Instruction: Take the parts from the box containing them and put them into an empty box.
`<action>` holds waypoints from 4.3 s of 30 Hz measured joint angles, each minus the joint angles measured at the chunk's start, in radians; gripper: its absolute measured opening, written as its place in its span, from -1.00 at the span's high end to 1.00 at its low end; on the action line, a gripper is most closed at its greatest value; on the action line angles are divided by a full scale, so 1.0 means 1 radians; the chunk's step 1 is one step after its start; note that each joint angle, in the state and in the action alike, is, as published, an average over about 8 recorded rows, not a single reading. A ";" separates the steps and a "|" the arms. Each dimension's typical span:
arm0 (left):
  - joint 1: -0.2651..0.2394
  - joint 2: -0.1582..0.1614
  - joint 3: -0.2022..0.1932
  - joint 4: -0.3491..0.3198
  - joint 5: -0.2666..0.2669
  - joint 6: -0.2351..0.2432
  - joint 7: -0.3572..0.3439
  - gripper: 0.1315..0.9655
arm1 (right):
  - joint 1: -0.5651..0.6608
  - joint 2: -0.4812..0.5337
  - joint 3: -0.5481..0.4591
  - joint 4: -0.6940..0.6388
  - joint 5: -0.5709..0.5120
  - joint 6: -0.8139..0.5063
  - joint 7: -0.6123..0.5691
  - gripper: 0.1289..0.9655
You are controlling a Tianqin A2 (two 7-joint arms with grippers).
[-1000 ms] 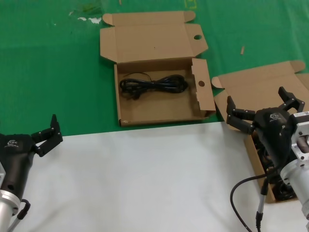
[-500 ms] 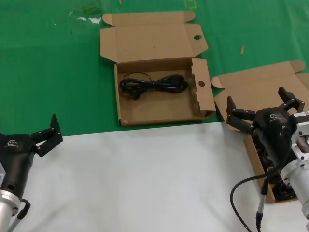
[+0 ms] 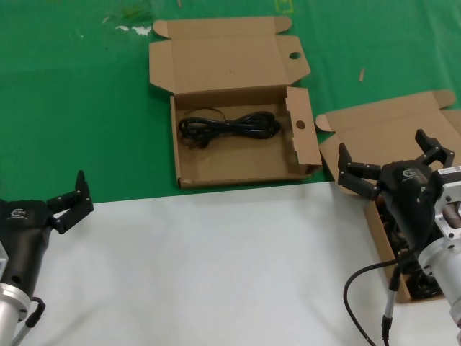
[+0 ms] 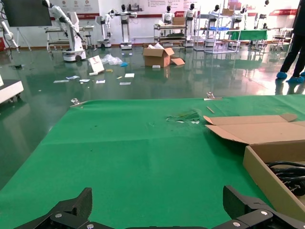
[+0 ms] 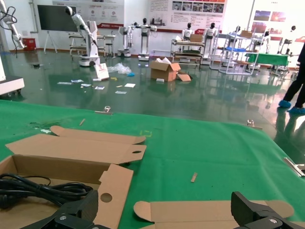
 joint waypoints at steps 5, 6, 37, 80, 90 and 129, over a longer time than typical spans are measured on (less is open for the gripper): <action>0.000 0.000 0.000 0.000 0.000 0.000 0.000 -1.00 | 0.000 0.000 0.000 0.000 0.000 0.000 0.000 -1.00; 0.000 0.000 0.000 0.000 0.000 0.000 0.000 -1.00 | 0.000 0.000 0.000 0.000 0.000 0.000 0.000 -1.00; 0.000 0.000 0.000 0.000 0.000 0.000 0.000 -1.00 | 0.000 0.000 0.000 0.000 0.000 0.000 0.000 -1.00; 0.000 0.000 0.000 0.000 0.000 0.000 0.000 -1.00 | 0.000 0.000 0.000 0.000 0.000 0.000 0.000 -1.00; 0.000 0.000 0.000 0.000 0.000 0.000 0.000 -1.00 | 0.000 0.000 0.000 0.000 0.000 0.000 0.000 -1.00; 0.000 0.000 0.000 0.000 0.000 0.000 0.000 -1.00 | 0.000 0.000 0.000 0.000 0.000 0.000 0.000 -1.00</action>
